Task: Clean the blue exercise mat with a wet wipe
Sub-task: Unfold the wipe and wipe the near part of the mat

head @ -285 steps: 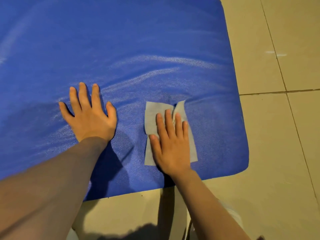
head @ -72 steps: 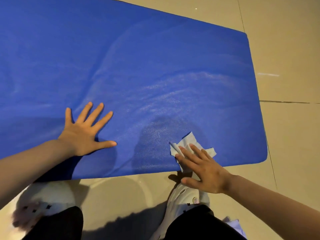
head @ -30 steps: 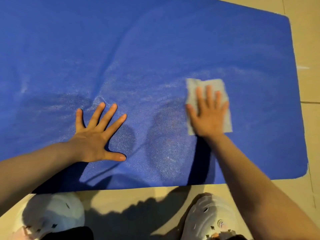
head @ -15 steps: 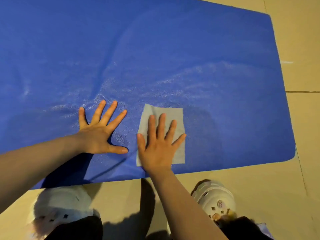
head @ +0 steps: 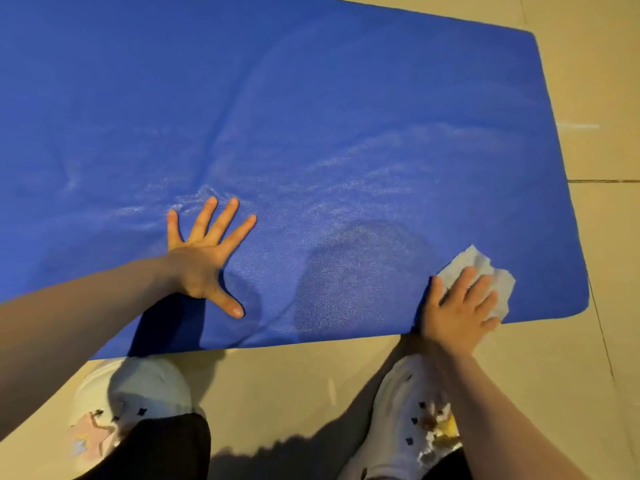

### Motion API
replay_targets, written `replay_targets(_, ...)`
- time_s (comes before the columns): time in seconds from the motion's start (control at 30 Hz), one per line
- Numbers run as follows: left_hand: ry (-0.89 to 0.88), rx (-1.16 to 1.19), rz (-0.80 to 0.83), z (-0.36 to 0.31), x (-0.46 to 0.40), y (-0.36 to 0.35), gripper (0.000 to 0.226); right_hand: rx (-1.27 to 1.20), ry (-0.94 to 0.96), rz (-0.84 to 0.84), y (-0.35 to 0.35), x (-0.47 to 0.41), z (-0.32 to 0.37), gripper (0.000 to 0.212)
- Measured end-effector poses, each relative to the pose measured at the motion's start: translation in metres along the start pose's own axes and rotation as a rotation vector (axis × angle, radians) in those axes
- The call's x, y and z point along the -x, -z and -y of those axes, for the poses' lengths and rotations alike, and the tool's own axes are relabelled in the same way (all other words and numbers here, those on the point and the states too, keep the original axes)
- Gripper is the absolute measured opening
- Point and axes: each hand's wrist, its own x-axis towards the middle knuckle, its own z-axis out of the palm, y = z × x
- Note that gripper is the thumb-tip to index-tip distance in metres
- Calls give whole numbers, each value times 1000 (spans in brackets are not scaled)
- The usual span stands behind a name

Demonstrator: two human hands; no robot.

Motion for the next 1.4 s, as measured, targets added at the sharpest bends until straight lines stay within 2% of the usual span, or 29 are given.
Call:
replay_targets(0.1, -2, -9, -30, 2, -4, -4, 148, -23, 155, -87, -27, 31, 64, 61)
replay_targets(0.27, -45, 30, -131, 6, -7, -12, 144, 61, 774, -27, -46, 102, 153, 64)
replay_targets(0.37, -88, 61, -193, 9, -10, -16, 140, 46, 1016, 18, -43, 71, 161, 61)
replay_targets(0.43, -93, 62, -218, 12, -11, -20, 142, 75, 1069, 16, -31, 17, 147, 62)
replay_targets(0.5, -103, 48, -260, 14, -12, -24, 147, 69, 900, 29, -9, -51, 131, 67)
replay_targets(0.57, -127, 7, -338, 18, -15, -30, 148, 66, 596, 70, 18, -114, 121, 69)
replay_targets(0.67, -134, -23, -338, 21, -18, -34, 148, 19, 228, 83, 41, -172, 135, 61)
replay_targets(0.73, -137, -41, -356, 20, -21, -35, 147, -38, 114, 79, 39, -175, 171, 65)
replay_targets(0.77, -135, -55, -372, 20, -22, -35, 147, -53, 114, 71, 33, -167, 193, 67)
replay_targets(0.83, -126, -77, -385, 20, -22, -36, 148, -36, 262, 52, 18, -137, 240, 73)
replay_targets(1.0, -116, -70, -386, 20, -24, -38, 149, -46, 916, 104, -25, -23, 302, 78)
replay_targets(1.1, -113, -59, -393, 20, -24, -37, 149, -17, 1101, 90, -18, -16, 292, 75)
replay_targets(1.17, -113, -61, -396, 20, -23, -36, 148, 140, 1088, 119, -6, -47, 268, 78)
replay_targets(1.27, -118, -75, -401, 20, -24, -35, 148, 196, 808, 9, 8, -114, 196, 76)
replay_targets(1.4, -129, -75, -394, 22, -24, -37, 148, 58, 142, -7, 35, -147, 95, 57)
